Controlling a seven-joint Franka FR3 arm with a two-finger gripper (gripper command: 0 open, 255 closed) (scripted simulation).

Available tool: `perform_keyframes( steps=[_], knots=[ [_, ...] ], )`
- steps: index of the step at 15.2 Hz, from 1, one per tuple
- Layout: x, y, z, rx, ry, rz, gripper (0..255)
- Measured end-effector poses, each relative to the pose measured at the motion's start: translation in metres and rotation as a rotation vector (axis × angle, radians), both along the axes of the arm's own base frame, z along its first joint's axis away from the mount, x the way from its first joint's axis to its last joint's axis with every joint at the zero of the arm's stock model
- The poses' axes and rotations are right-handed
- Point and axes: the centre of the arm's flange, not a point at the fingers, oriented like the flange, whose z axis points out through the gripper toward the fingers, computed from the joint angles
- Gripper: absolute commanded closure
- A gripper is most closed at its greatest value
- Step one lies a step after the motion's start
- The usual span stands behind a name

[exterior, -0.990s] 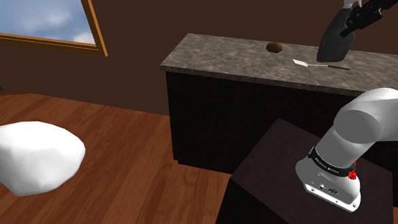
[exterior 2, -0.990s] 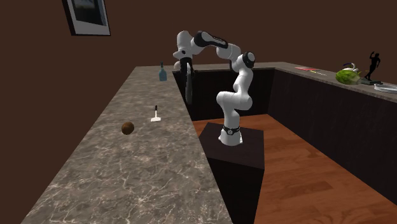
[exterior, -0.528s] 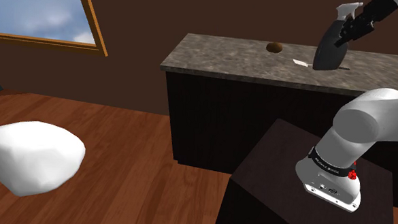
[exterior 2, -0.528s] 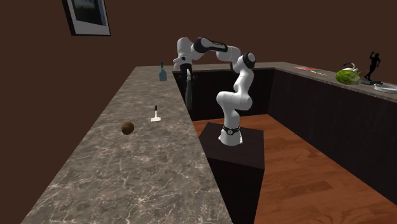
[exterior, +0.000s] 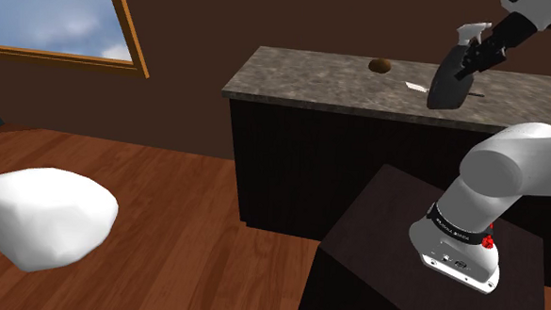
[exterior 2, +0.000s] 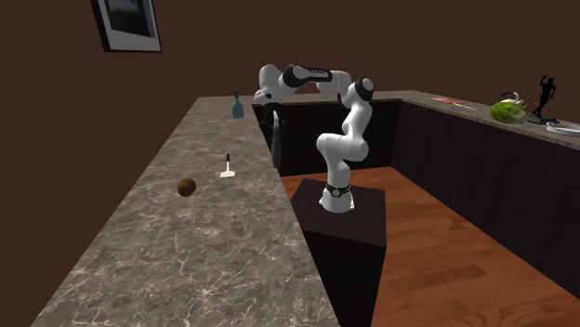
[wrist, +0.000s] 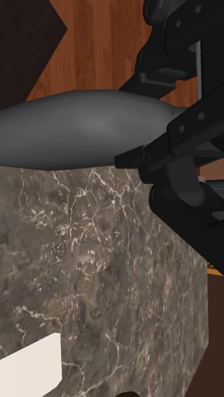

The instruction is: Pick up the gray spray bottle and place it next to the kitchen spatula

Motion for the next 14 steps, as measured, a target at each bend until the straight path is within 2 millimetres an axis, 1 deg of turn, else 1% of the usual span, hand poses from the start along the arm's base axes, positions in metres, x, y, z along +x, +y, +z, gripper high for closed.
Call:
perform_keyframes(
  steps=[2, 3, 9, 10, 14],
  knots=[
    [-0.001, 0.0, -0.014, 0.0, 0.0, 0.0, 255],
    [0.0, 0.0, -0.017, 0.0, 0.0, 0.0, 255],
    [0.0, 0.0, -0.021, 0.0, 0.0, 0.0, 255],
    [0.0, 0.0, -0.021, 0.0, 0.0, 0.0, 0],
    [0.0, 0.0, -0.021, 0.0, 0.0, 0.0, 0]
  ],
)
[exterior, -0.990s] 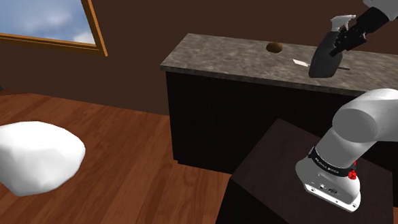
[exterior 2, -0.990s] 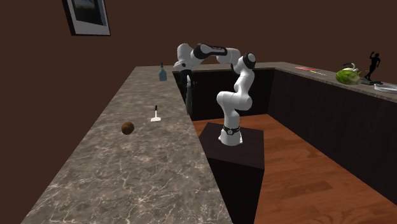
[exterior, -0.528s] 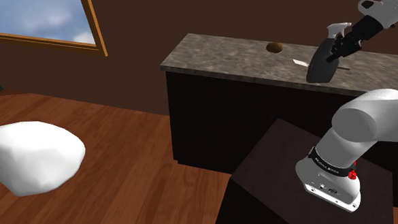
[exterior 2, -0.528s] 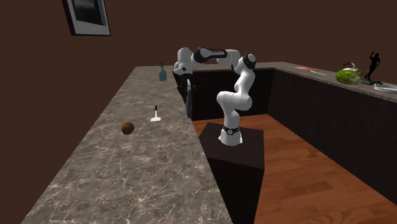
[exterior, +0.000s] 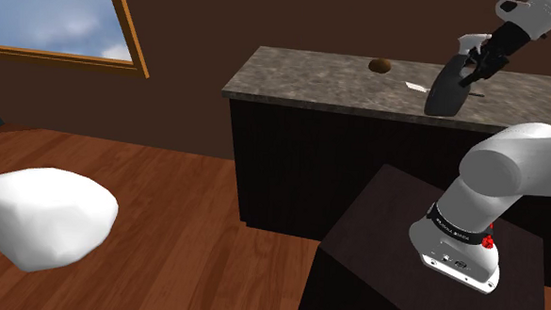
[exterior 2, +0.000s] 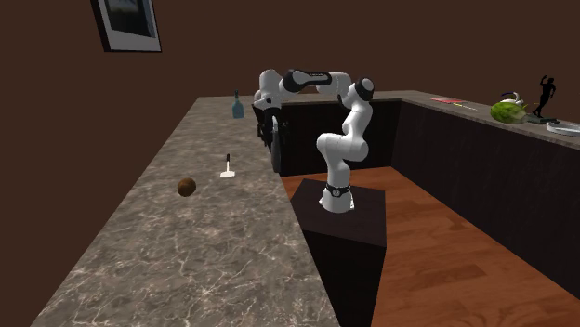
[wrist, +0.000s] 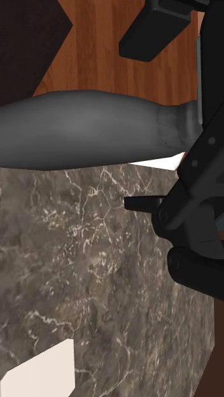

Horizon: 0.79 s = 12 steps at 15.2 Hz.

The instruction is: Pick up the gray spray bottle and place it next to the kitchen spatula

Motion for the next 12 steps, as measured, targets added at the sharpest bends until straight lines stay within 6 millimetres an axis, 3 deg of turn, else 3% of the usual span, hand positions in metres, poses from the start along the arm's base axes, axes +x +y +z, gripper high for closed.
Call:
perform_keyframes(
  steps=[2, 7, 12],
  knots=[
    [0.0, 0.0, 0.0, 0.0, 0.0, 0.0, 0],
    [-0.02, -0.012, 0.039, -0.001, -0.001, 0.0, 0],
    [-0.022, -0.013, 0.043, 0.0, 0.0, 0.0, 0]
  ],
)
